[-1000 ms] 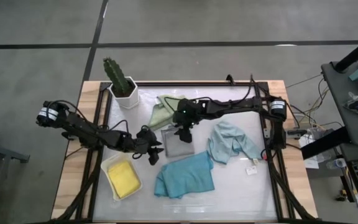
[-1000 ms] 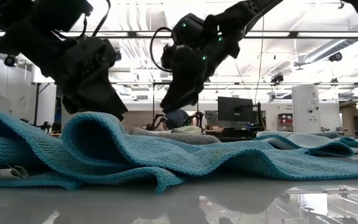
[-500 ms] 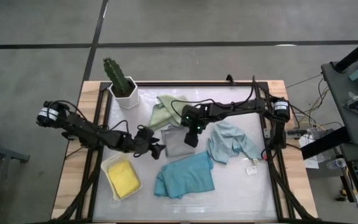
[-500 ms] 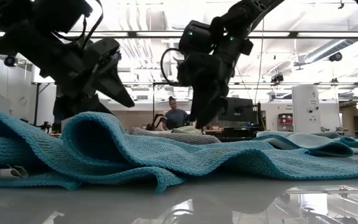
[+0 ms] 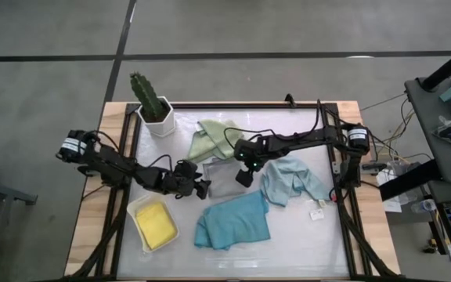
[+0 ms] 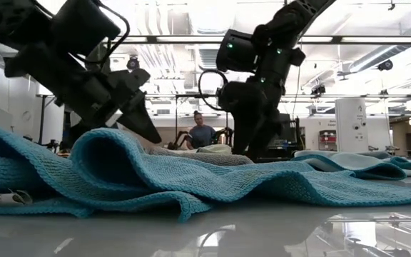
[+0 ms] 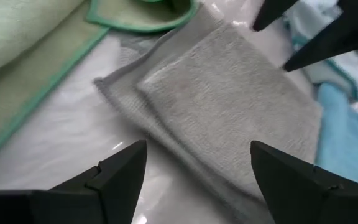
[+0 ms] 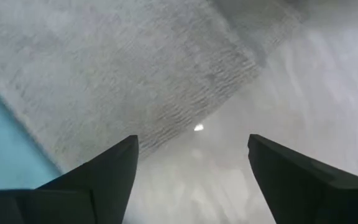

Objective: Fold microfiber towels
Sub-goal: Fold the gray microfiber towel

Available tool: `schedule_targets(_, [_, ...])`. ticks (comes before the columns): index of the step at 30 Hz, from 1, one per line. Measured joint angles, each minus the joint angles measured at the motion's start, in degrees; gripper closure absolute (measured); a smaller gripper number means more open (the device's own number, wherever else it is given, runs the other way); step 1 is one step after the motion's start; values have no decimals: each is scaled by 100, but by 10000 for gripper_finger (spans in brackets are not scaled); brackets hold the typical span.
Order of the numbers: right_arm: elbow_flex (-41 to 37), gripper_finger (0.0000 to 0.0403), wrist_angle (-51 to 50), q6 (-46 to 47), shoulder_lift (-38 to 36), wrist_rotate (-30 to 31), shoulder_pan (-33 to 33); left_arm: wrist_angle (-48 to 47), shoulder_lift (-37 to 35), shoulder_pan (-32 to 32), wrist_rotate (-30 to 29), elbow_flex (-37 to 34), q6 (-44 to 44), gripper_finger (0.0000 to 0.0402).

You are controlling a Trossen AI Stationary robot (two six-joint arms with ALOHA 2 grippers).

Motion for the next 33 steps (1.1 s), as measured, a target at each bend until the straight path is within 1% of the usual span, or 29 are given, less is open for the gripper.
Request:
schedule_targets(5, [-533,110,896,313,-69,-19,14,506,418,1,-3,18,3,130])
schedule_targets(10, [-1062,112,1858,694,-158,-27,15,499,645,8,-12,145,3,130])
schedule_targets(15, [-1351,108,2629,972,-157,-24,13,496,840,13,-19,265,19,130])
schedule_targets(28, [-1425,113,3095,1162,-91,-26,37,627,966,73,-47,304,-132,130])
schedule_targets(33, [-1440,111,3609,1278,107,-52,109,652,1103,111,-155,388,-134,130])
